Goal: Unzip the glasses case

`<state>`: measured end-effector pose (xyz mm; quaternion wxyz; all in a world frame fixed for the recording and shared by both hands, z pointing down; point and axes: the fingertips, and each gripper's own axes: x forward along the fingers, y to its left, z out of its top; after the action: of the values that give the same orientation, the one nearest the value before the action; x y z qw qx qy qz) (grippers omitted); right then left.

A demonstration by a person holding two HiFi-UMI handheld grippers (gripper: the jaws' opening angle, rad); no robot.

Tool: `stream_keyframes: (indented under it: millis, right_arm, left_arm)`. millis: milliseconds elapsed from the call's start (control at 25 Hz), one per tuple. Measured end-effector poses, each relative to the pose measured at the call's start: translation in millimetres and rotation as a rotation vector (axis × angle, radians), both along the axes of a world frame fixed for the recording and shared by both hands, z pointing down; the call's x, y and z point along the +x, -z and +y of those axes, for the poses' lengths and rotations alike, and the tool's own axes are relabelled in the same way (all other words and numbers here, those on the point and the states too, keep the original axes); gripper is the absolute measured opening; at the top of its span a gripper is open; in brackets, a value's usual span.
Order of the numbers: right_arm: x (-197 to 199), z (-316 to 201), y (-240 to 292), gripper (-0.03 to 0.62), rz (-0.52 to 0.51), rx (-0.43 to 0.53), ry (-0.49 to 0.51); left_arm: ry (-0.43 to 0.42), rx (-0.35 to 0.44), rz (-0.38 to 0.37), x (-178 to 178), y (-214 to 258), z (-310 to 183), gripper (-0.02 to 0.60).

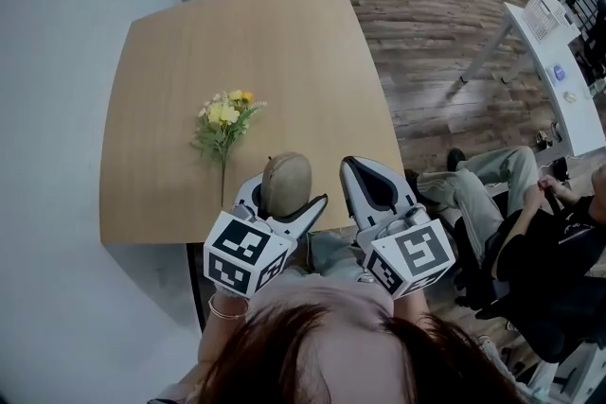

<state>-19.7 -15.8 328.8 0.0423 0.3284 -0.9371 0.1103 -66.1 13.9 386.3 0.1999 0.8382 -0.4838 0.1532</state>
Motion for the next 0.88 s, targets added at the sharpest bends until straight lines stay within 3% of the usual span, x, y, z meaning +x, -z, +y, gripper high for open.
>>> stream_keyframes:
  millis: [520, 880]
  right_arm:
    - [13.8, -46.9, 0.0, 0.015, -0.055, -0.028, 0.102]
    - [4.0, -47.6, -8.3, 0.015, -0.079, -0.059, 0.157]
  left_arm:
    - [-0.027, -0.059, -0.193, 23.0, -17.6, -40.9, 0.307]
    - [-0.106, -0.153, -0.377, 11.4, -39.3, -33.2, 0.307]
